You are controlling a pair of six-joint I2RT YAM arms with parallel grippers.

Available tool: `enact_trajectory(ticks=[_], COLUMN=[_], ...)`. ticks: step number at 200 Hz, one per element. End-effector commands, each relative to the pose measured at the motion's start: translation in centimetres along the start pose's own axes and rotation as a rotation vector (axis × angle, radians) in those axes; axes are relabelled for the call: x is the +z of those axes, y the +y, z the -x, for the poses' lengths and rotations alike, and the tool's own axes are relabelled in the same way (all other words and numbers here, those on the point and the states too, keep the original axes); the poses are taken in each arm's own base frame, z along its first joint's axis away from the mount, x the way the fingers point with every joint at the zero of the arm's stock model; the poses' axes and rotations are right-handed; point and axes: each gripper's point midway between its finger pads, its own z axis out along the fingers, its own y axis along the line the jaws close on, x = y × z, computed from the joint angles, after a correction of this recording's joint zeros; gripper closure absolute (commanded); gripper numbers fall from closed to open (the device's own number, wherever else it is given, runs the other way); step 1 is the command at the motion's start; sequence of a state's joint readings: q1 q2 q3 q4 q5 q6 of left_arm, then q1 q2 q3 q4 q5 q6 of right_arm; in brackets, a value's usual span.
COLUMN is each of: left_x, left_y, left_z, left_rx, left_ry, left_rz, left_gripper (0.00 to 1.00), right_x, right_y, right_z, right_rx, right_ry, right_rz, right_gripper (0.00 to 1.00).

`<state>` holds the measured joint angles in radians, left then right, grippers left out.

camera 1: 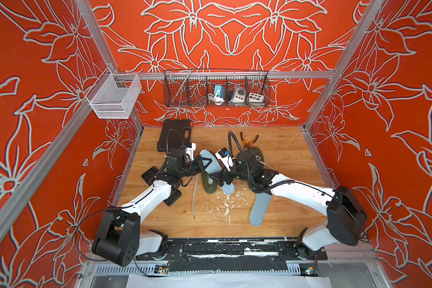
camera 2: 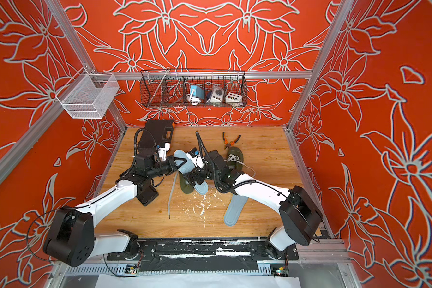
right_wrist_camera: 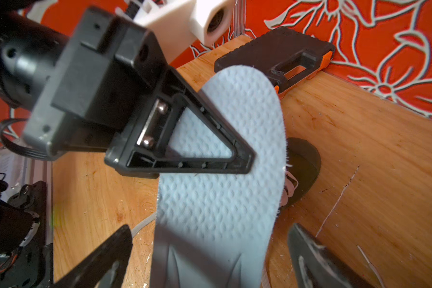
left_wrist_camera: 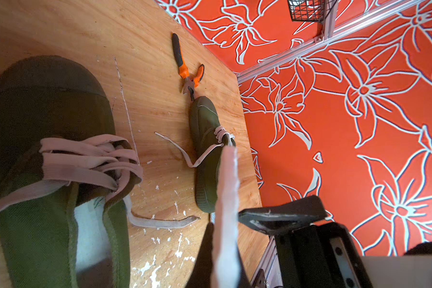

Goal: Insert the insole into the shoe
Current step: Pick up the insole from the center of the board, then pick up the shoe at the center of the board.

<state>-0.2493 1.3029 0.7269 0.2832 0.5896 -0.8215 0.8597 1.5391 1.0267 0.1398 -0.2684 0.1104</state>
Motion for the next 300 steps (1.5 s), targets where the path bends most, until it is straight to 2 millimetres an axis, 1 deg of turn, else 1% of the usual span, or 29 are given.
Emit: enact_trajectory(ticks=[1,32,82,94,116,129,141,155,178,190,207,215,238,258,270,300], left_x=[0.0,0.1,0.2,0.2,0.1,0.1,0.2,0.2,0.2,0.3,0.5,0.4,-0.3,-1.0,-1.4,-2.4], left_y=[-0.4,-0.3,0.0,0.2,0.7,0.9,1.3,1.6,1.9,2.0,2.2,2.1,2.0,2.3,3.0,5.1], left_z=[0.4,0.2,-0.4,-0.4,-0.5,-0.6,-0.6,-0.6,-0.5,-0.5,-0.5,-0.3,0.9,1.9,2.0,2.0], left_rx=[-0.036,-0.056,-0.083,-0.089,-0.104,-0.112,-0.118,-0.118,-0.11,-0.102,-0.082,-0.062,0.034,0.161,0.25,0.481], left_ry=[0.006,0.021,0.04,0.042,0.044,0.047,0.049,0.05,0.051,0.056,0.065,0.062,0.013,-0.014,-0.005,0.014], left_rz=[-0.023,-0.038,-0.049,-0.047,-0.046,-0.045,-0.04,-0.032,-0.023,-0.018,-0.005,0.0,0.048,0.129,0.188,0.329], left_gripper=[1.0,1.0,1.0,1.0,1.0,1.0,1.0,0.92,0.77,0.67,0.47,0.42,0.38,0.37,0.37,0.41], right_x=[1.2,2.0,3.6,3.6,3.3,3.0,2.6,2.3,2.0,1.9,1.5,1.2,-0.2,-2.0,-3.1,-5.6], right_y=[-0.3,-0.9,-0.6,-0.7,-0.7,-0.8,-0.8,-0.8,-1.0,-1.1,-1.6,-2.1,-3.8,-5.4,-6.0,-7.1], right_z=[-0.6,-1.2,-1.3,-1.1,-0.9,-0.8,-0.7,-0.7,-1.3,-1.7,-2.2,-2.4,-3.9,-5.0,-5.4,-6.7], right_rx=[-0.047,-0.041,-0.036,-0.037,-0.05,-0.058,-0.071,-0.078,-0.071,-0.067,-0.037,-0.008,0.096,0.18,0.214,0.261], right_ry=[-0.004,-0.018,-0.007,-0.009,-0.01,-0.005,-0.002,0.009,0.065,0.098,0.172,0.216,0.335,0.396,0.416,0.476], right_rz=[-0.042,-0.071,-0.041,-0.044,-0.051,-0.058,-0.061,-0.061,-0.074,-0.079,-0.109,-0.129,-0.163,-0.196,-0.203,-0.239], right_gripper=[0.01,0.01,0.02,0.08,0.27,0.35,0.39,0.43,0.56,0.61,0.66,0.68,0.71,0.73,0.73,0.74])
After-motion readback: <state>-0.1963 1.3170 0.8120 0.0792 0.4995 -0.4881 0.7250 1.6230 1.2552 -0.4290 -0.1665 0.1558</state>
